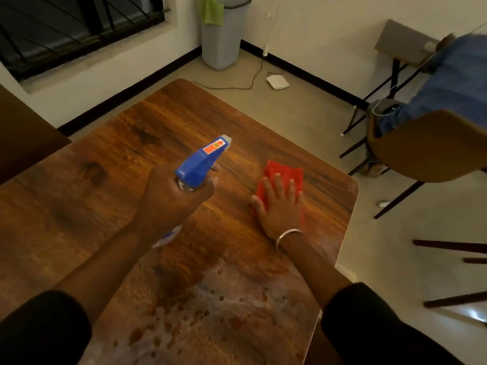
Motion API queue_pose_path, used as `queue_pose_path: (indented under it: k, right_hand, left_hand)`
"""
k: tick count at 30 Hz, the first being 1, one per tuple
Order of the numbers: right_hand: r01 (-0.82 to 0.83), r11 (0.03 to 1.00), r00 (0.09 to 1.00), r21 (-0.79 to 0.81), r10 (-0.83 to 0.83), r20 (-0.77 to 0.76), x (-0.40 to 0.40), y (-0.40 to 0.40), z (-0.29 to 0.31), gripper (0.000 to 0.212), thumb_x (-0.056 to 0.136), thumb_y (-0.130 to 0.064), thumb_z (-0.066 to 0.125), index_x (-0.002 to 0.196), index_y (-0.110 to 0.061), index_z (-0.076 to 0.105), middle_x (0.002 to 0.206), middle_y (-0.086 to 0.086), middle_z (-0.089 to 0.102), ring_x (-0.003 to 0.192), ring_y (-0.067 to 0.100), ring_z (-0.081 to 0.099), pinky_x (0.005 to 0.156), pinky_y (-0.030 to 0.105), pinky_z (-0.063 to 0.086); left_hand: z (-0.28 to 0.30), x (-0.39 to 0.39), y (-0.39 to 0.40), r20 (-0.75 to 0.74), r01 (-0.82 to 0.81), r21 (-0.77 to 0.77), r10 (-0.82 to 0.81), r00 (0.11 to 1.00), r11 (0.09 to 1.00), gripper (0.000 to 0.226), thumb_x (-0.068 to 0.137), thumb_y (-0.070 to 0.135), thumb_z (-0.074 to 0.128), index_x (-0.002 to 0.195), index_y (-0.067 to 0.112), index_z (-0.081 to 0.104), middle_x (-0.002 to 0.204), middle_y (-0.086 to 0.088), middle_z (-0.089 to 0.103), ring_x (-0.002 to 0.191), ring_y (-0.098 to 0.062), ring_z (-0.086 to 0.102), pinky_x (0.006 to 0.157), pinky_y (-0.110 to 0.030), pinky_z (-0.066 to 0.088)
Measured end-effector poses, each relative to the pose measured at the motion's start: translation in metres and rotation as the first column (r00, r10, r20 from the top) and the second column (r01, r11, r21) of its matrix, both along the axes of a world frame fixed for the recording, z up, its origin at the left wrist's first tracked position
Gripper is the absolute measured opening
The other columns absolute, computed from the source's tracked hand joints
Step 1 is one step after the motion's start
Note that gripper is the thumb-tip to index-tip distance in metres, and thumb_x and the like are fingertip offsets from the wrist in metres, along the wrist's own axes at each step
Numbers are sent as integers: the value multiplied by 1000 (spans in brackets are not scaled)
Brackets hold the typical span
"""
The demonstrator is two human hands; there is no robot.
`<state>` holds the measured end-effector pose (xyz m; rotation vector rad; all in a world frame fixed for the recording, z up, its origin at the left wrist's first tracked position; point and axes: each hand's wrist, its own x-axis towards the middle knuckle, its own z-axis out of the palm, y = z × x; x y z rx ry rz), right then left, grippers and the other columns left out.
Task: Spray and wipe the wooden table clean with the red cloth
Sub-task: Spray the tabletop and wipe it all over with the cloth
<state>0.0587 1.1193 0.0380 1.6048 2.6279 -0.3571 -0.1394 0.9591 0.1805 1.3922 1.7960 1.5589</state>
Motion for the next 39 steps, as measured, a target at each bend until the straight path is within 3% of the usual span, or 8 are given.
queue_pose_path:
  k: [6,13,17,23,25,28,33,39]
  right_hand:
    - [-343,936,939,75,342,30,42,-86,-15,56,111,-50,25,167,-43,17,177,-9,12,164,31,7,129,58,8]
    - [58,998,988,9,-58,145,138,-39,2,69,103,-72,13,167,-47,2,177,0,4,162,35,5,130,59,16]
    - [184,981,982,-56,-181,54,81,3,11,67,106,-68,21,167,-46,6,178,-2,-8,162,37,-10,129,63,4]
    - [-197,980,980,-13,197,-15,57,-105,-13,60,109,-62,15,165,-50,-1,177,-11,-11,163,32,-15,130,59,-1]
    - [-229,973,973,-18,229,-4,94,-118,-15,61,108,-65,12,165,-50,-3,177,-10,-10,163,30,-16,130,61,2]
    - [-110,994,993,-7,111,43,145,-93,-9,66,105,-67,20,167,-46,10,178,-4,4,163,34,-2,129,64,12]
    - [177,980,984,-89,-175,30,137,-18,6,69,104,-71,21,167,-46,6,177,-2,-15,161,38,-18,128,66,-1]
    - [-261,963,965,-70,261,-8,125,-128,-4,61,106,-58,13,166,-48,6,178,-5,-7,162,38,-13,128,64,-2]
  left_hand:
    - [2,1,2,4,-9,34,9,1000,999,30,83,43,66,96,68,56,70,36,62,56,11,57,53,2,41]
    - [-4,-3,2,-4,5,60,-5,1000,998,32,85,40,71,95,67,58,70,30,65,57,3,61,54,-4,46]
    - [-9,14,3,60,36,1,-36,998,999,15,84,38,72,99,40,71,71,-6,68,60,-35,63,56,-42,53]
    - [-8,56,14,57,105,-48,-102,993,993,33,85,17,74,77,49,67,66,20,69,56,3,65,57,-6,49]
    - [-9,62,9,60,107,-47,-104,993,993,31,87,11,73,85,42,69,67,18,70,60,0,67,61,-11,52]
    - [-10,65,-3,128,100,-20,-96,987,995,23,88,10,72,96,32,69,70,8,70,62,-12,67,61,-25,56]
    - [-9,72,-32,102,129,-31,-125,987,991,10,87,34,66,94,41,65,69,6,70,62,-12,69,63,-17,57]
    - [-14,82,-57,95,-6,-63,12,995,998,8,85,30,68,84,38,66,70,0,70,62,-14,69,65,-20,57]
